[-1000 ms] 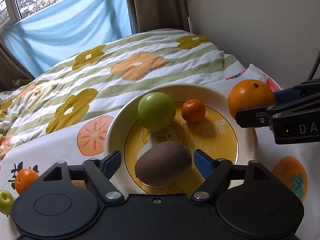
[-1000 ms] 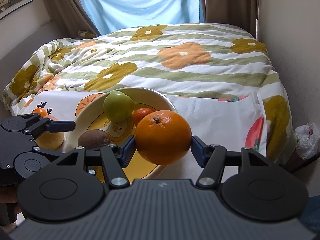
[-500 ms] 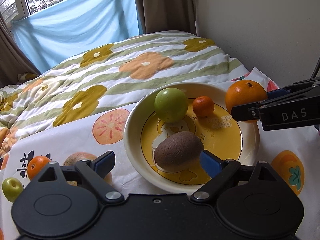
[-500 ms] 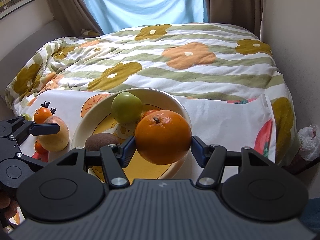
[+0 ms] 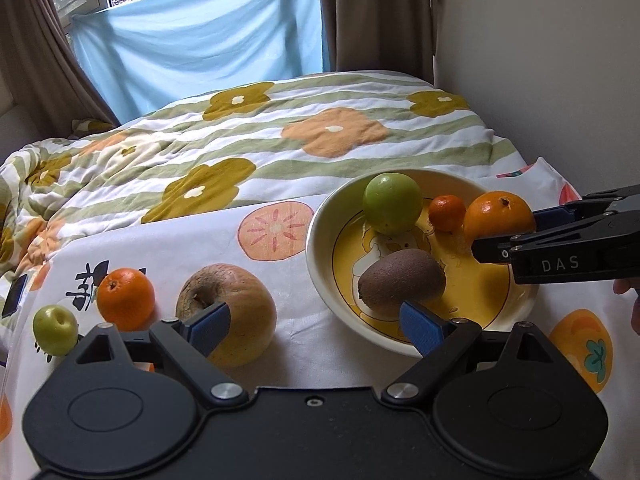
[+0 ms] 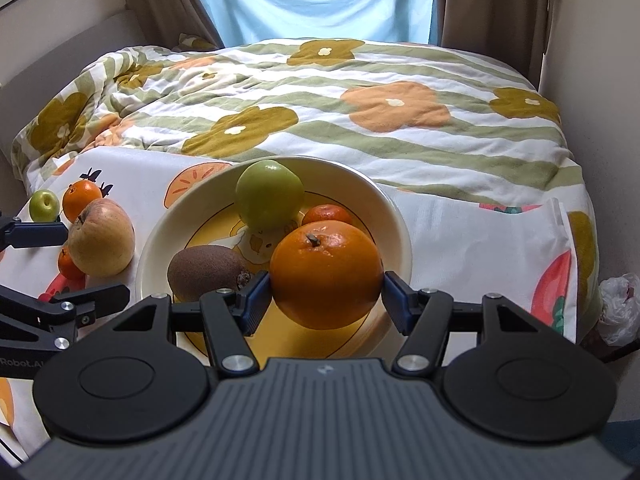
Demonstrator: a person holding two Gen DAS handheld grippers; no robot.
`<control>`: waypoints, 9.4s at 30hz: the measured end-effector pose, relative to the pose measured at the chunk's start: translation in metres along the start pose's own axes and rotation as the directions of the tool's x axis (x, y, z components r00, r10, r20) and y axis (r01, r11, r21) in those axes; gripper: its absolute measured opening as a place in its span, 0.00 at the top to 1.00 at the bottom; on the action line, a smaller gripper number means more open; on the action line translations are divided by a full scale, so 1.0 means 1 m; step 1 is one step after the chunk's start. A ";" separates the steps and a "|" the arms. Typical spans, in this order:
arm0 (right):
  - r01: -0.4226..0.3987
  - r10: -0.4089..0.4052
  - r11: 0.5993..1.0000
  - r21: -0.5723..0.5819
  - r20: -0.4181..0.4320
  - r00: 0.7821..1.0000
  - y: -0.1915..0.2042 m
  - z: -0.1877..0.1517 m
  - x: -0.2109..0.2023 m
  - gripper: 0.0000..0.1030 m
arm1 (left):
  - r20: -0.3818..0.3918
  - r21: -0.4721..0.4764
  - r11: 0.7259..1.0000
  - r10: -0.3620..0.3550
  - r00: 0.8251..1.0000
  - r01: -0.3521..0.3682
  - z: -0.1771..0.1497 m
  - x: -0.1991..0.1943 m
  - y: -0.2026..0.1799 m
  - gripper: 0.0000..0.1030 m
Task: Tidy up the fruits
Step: 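Lower the kiwi and orange into the duck bowl and open both tools, then withdraw both open tools from the bowl toward the remaining fruits, then grasp a red tomato with the left tool while the right tool grasps another red tomato, then carry both red tomatoes into the duck bowl and open both tools, then withdraw both open tools from the bowl toward the remaining fruits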
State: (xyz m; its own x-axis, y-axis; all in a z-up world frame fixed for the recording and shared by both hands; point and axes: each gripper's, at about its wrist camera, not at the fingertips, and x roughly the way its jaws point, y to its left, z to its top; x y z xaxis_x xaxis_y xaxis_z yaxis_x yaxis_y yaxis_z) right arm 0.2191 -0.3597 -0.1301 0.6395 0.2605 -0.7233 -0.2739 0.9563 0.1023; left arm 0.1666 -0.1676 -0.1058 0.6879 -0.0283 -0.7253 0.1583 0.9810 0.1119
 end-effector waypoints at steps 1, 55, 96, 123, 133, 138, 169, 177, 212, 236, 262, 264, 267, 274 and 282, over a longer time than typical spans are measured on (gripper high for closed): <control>0.000 0.000 1.000 0.001 0.001 1.000 0.000 0.000 0.000 0.27 | 0.002 -0.006 1.000 0.002 1.000 -0.002 0.000 -0.001 0.001 0.09; 0.086 -0.091 0.992 0.091 0.047 0.995 0.106 -0.029 -0.104 0.00 | 0.042 -0.001 1.000 -0.009 0.999 0.009 -0.053 -0.118 0.103 0.00; 0.206 -0.182 0.893 0.399 -0.096 0.979 0.213 -0.085 -0.024 0.00 | -0.202 0.495 0.724 -0.442 0.874 0.480 -0.078 0.016 0.140 0.66; 0.083 -0.060 0.956 0.280 -0.087 0.994 0.238 -0.066 0.005 0.37 | -0.186 0.384 0.840 -0.336 0.923 0.383 -0.087 0.010 0.176 0.67; 0.062 -0.049 0.969 0.238 -0.059 0.997 0.236 -0.062 -0.003 0.56 | -0.155 0.320 0.884 -0.306 0.939 0.341 -0.080 0.000 0.179 0.67; 0.061 -0.051 0.969 0.241 -0.050 0.997 0.225 -0.061 -0.018 0.56 | -0.125 0.305 0.897 -0.295 0.947 0.320 -0.074 -0.014 0.171 0.67; 0.037 -0.038 0.990 0.137 0.002 0.999 0.044 -0.015 -0.114 0.56 | 0.010 0.060 0.982 -0.182 0.983 0.181 0.008 -0.085 0.030 0.67; 0.006 -0.008 0.995 0.101 0.018 1.000 -0.009 0.015 -0.093 0.56 | 0.005 0.002 0.992 -0.125 0.992 0.125 0.037 -0.049 -0.001 0.67; -0.080 0.081 0.994 0.078 -0.018 0.997 -0.051 0.057 0.024 0.56 | -0.047 -0.010 1.000 0.025 0.999 -0.026 0.067 0.055 -0.012 0.19; -0.113 0.110 0.988 0.104 0.035 0.993 -0.043 0.065 0.042 0.12 | -0.030 -0.081 0.994 0.067 0.997 -0.069 0.054 0.026 0.012 0.10; -0.033 0.021 0.995 0.097 0.123 0.992 -0.008 0.038 -0.073 0.00 | 0.083 -0.166 0.975 0.160 0.984 -0.145 0.017 -0.100 0.026 0.03; -0.043 0.032 0.996 0.083 0.124 0.992 0.002 0.034 -0.082 0.00 | 0.089 -0.177 0.972 0.174 0.981 -0.156 0.011 -0.112 0.031 0.03; -0.056 0.048 0.997 0.060 0.131 0.990 0.019 0.029 -0.092 0.00 | 0.098 -0.181 0.969 0.187 0.977 -0.167 0.002 -0.125 0.041 0.02; -0.062 0.057 0.997 0.040 0.112 0.992 0.062 0.021 -0.099 0.00 | 0.099 -0.151 0.975 0.181 0.979 -0.165 -0.014 -0.137 0.071 0.02; -0.057 0.050 0.995 0.082 0.085 0.995 0.113 0.013 -0.094 0.00 | 0.108 -0.064 0.994 0.091 0.990 -0.085 -0.024 -0.134 0.114 0.02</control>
State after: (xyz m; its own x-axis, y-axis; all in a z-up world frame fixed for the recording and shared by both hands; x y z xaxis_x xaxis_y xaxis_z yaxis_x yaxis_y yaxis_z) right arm 0.1375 -0.2740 -0.0417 0.6839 0.3181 -0.6566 -0.2498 0.9476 0.1990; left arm 0.0749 -0.0478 -0.0119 0.7720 0.0410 -0.6343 0.0536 0.9901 0.1293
